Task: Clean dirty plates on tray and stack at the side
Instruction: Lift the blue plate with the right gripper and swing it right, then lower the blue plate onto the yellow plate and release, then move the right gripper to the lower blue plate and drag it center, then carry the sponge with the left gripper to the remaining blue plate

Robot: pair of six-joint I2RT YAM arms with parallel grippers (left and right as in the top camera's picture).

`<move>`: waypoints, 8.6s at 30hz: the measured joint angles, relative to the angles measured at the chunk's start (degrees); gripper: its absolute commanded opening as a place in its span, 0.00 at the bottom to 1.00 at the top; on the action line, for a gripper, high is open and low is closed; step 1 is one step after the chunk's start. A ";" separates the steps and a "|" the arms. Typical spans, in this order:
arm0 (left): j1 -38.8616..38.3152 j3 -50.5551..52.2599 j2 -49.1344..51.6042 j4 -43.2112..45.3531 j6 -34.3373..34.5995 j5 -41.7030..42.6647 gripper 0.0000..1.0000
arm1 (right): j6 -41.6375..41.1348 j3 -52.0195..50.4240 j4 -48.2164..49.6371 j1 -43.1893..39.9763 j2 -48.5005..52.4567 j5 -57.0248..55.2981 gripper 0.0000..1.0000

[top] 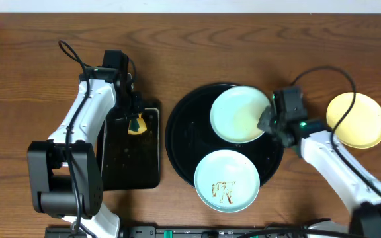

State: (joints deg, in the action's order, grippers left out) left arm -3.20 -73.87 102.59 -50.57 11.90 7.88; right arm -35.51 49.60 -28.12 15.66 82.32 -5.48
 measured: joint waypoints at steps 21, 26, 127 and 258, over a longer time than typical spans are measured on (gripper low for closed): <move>0.00 0.00 0.00 0.63 0.00 2.75 0.08 | 20.28 13.07 -20.90 9.25 -3.85 -28.44 0.01; 0.00 0.00 0.00 0.76 0.00 2.78 0.09 | 25.20 18.71 -22.93 9.40 -3.85 -34.62 0.01; 0.00 0.02 0.00 1.97 -2.43 5.99 0.11 | 10.54 26.45 -25.11 -48.98 19.47 -13.27 0.06; 0.11 12.04 -7.08 6.47 5.66 5.29 0.07 | -0.22 4.70 -11.67 -0.24 17.25 18.27 0.01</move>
State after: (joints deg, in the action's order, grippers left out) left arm -3.09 -61.82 95.50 -44.10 17.56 13.17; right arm -35.73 54.30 -39.79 15.42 99.57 12.80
